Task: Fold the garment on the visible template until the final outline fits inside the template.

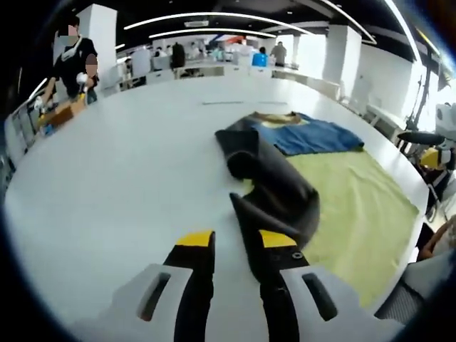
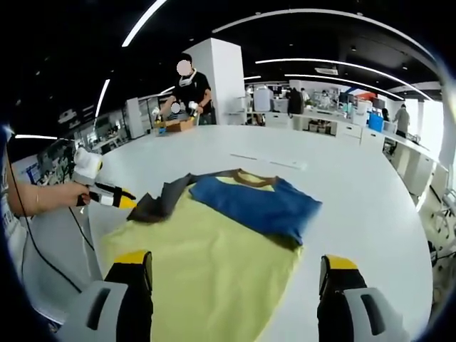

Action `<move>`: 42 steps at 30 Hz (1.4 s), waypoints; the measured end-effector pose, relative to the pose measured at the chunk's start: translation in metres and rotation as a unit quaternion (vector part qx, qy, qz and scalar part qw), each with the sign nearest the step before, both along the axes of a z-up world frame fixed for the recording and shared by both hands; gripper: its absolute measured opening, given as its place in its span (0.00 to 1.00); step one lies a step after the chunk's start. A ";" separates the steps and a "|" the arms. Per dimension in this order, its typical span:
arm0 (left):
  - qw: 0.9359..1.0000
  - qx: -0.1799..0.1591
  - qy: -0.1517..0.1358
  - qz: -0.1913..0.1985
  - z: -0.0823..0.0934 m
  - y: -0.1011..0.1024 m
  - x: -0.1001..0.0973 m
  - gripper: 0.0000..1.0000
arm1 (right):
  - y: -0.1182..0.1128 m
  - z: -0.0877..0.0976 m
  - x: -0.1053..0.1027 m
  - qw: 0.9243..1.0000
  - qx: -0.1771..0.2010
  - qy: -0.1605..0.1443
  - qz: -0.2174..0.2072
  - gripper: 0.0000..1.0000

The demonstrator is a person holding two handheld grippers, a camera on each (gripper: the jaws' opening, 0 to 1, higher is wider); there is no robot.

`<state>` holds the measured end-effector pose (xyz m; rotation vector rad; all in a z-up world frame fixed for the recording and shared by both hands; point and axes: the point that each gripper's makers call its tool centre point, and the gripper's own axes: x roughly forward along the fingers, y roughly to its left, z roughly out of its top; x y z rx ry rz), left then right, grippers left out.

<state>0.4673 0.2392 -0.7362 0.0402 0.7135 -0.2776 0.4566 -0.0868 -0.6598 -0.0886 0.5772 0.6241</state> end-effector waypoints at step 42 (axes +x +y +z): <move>1.000 -0.009 -0.022 0.017 0.031 0.023 -0.005 0.00 | -0.003 -0.001 -0.002 1.000 -0.006 0.001 -0.006 0.95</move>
